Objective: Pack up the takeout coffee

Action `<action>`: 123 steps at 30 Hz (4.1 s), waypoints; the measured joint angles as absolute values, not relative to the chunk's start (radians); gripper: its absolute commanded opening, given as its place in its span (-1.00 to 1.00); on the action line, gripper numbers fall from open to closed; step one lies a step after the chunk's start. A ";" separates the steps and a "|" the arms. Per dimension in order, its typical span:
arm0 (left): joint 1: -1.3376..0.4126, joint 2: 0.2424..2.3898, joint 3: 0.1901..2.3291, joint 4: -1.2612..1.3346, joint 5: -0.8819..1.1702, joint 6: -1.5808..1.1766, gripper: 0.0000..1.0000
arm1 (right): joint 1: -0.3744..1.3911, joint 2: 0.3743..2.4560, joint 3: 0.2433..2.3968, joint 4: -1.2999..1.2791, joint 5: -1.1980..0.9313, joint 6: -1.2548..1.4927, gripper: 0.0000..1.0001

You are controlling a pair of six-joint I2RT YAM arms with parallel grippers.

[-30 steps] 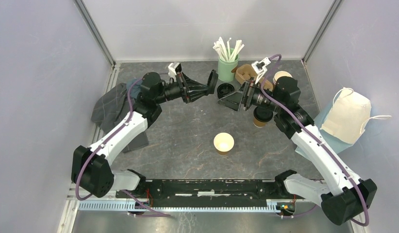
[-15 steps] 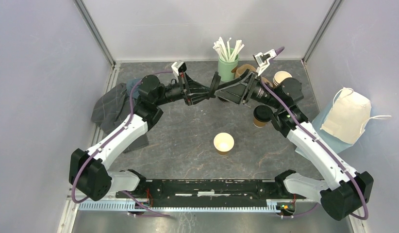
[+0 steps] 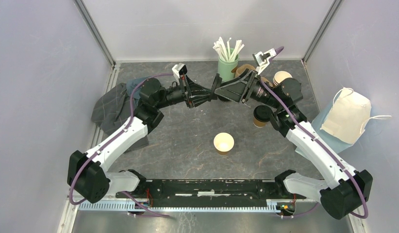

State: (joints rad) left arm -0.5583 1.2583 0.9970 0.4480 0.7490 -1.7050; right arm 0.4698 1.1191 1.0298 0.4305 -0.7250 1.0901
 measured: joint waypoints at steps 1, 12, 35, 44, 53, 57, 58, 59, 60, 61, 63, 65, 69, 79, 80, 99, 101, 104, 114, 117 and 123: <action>-0.559 1.256 0.996 0.448 0.744 -1.705 -0.97 | 0.471 1.119 1.030 0.433 -0.725 1.093 0.51; -0.562 1.210 0.989 0.331 0.706 -1.663 -0.03 | 0.476 1.113 1.029 0.408 -0.720 1.085 0.18; -0.481 1.098 0.961 -0.599 0.396 -1.038 0.75 | 0.755 1.348 1.265 -1.124 -0.022 0.176 0.33; -0.481 1.116 0.910 -0.588 0.337 -0.987 0.77 | 0.855 1.580 1.477 -1.201 0.039 0.187 0.38; -0.481 1.131 0.938 -0.649 0.214 -0.872 0.79 | 0.856 1.713 1.518 -1.203 0.018 0.186 0.41; -0.481 1.131 0.938 -0.678 0.180 -0.839 0.79 | 0.856 1.735 1.518 -1.203 0.010 0.186 0.42; -0.481 1.131 0.938 -0.686 0.173 -0.831 0.79 | 0.856 1.737 1.518 -1.202 0.008 0.186 0.42; -0.481 1.131 0.938 -0.692 0.165 -0.823 0.79 | 0.856 1.737 1.518 -1.201 0.007 0.186 0.42; -0.481 1.131 0.940 -0.702 0.159 -0.815 0.79 | 0.856 1.737 1.518 -1.201 0.006 0.186 0.42; -0.481 1.132 0.943 -0.710 0.157 -0.807 0.80 | 0.856 1.737 1.518 -1.198 0.004 0.187 0.42; -0.481 1.140 0.953 -0.720 0.152 -0.790 0.80 | 0.856 1.737 1.514 -1.192 0.002 0.189 0.42; -0.481 1.149 0.965 -0.726 0.150 -0.776 0.80 | 0.856 1.737 1.510 -1.190 -0.001 0.190 0.42; -0.481 1.167 0.980 -0.728 0.150 -0.760 0.80 | 0.856 1.737 1.507 -1.187 -0.012 0.196 0.43; -0.481 1.179 1.005 -0.733 0.150 -0.739 0.81 | 0.856 1.737 1.492 -1.183 -0.019 0.197 0.43; -0.481 1.179 1.005 -0.733 0.150 -0.739 0.81 | 0.856 1.737 1.492 -1.183 -0.019 0.198 0.43; -0.481 1.182 1.005 -0.751 0.150 -0.738 0.82 | 0.856 1.737 1.466 -1.167 -0.018 0.209 0.59; -0.481 1.182 1.005 -0.754 0.150 -0.738 0.83 | 0.856 1.737 1.466 -1.168 -0.018 0.212 0.69; -0.481 1.182 1.009 -0.759 0.150 -0.738 0.87 | 0.856 1.737 1.480 -1.176 -0.018 0.216 0.79; -0.480 1.196 1.069 -0.778 0.202 -0.735 0.72 | 0.715 1.537 1.431 -1.116 -0.114 0.225 0.77; -0.479 1.228 1.062 -0.733 0.306 -0.742 0.53 | 0.559 1.376 1.254 -1.039 -0.212 0.213 0.77; -0.510 1.317 0.923 -0.500 0.534 -0.851 0.39 | 0.444 1.291 0.965 -0.818 -0.463 0.214 0.77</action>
State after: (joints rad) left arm -0.5102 1.3174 0.9230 -0.4999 0.5339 -0.8509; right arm 0.4438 1.2907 0.9653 -0.8177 -0.4629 0.2138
